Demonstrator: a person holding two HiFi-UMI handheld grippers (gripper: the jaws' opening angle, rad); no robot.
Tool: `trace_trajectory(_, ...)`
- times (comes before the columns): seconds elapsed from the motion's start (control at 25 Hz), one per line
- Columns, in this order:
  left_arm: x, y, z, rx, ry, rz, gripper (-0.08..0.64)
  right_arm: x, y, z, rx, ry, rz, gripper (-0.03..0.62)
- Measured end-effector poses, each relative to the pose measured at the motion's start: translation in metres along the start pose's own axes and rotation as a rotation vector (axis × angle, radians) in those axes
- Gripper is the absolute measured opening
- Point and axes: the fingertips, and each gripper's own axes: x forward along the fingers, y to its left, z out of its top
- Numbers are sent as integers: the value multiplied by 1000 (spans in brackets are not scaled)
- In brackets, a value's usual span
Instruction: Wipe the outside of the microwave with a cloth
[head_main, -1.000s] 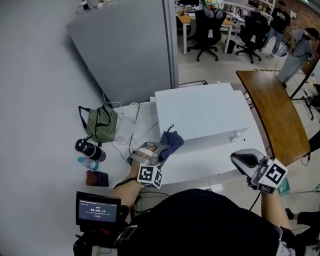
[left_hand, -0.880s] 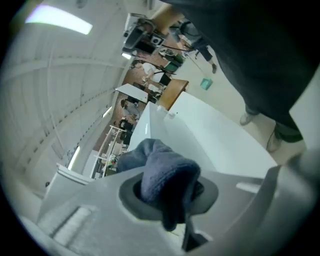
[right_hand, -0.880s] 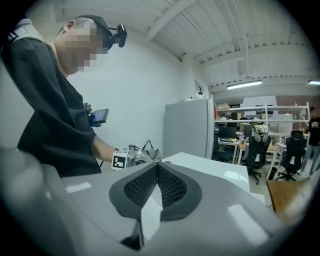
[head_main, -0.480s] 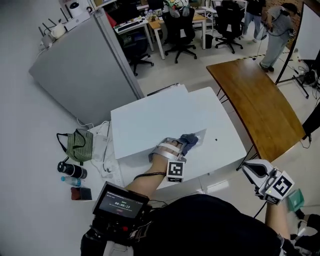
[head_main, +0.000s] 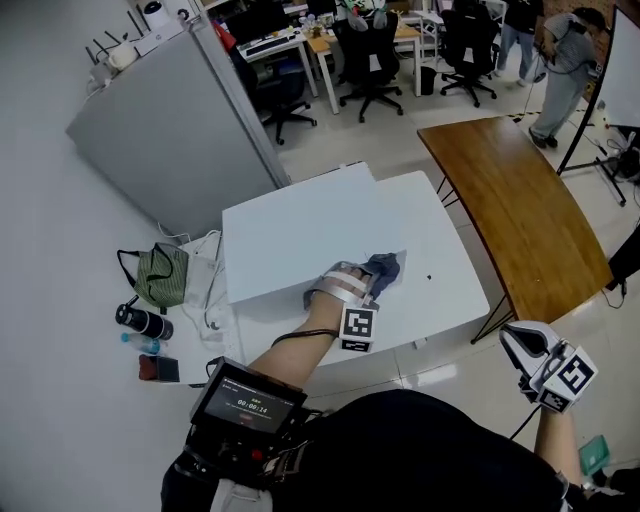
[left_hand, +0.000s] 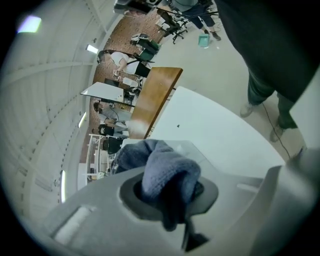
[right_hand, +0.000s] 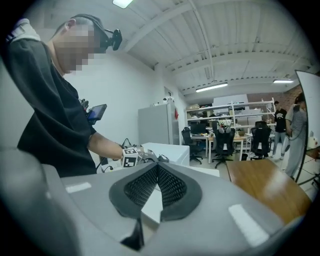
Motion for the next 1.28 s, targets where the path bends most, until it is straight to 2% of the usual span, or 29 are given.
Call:
trace_trajectory(0.08,0,7,9,23,-31,19,55,28,28,11,-18,-1,48,6)
trace_trajectory(0.16,-20,12,9,17,-78,51,55,54,63,12,-39,39,88,6)
trace_trajectory(0.24,-57,0,-17,-40,-121,94,55,82,97,18,-68,48,119,6)
trace_trajectory(0.32,-93,-28,-66,-113,-135,138,55,110,123,23,-102,42,130,6)
trace_trajectory(0.44,-125,-100,-161,-115,-16,83,55,145,169,15,-89,94,179,6)
trace_trajectory(0.52,-136,-132,-208,-107,54,50,55,162,194,15,-81,123,213,6)
trace_trajectory(0.64,-138,-146,-230,-91,73,37,55,172,209,22,-91,123,224,6)
trace_trajectory(0.8,-119,-142,-210,-76,81,32,57,157,196,23,-92,106,202,6)
trace_trajectory(0.88,-106,-133,-188,-26,75,34,55,141,176,20,-82,98,176,6)
trace_trajectory(1.12,-28,-58,-62,45,11,40,55,64,90,-6,-62,118,77,6)
trace_trajectory(1.28,20,-25,-4,149,45,48,55,10,33,-19,-20,113,0,6)
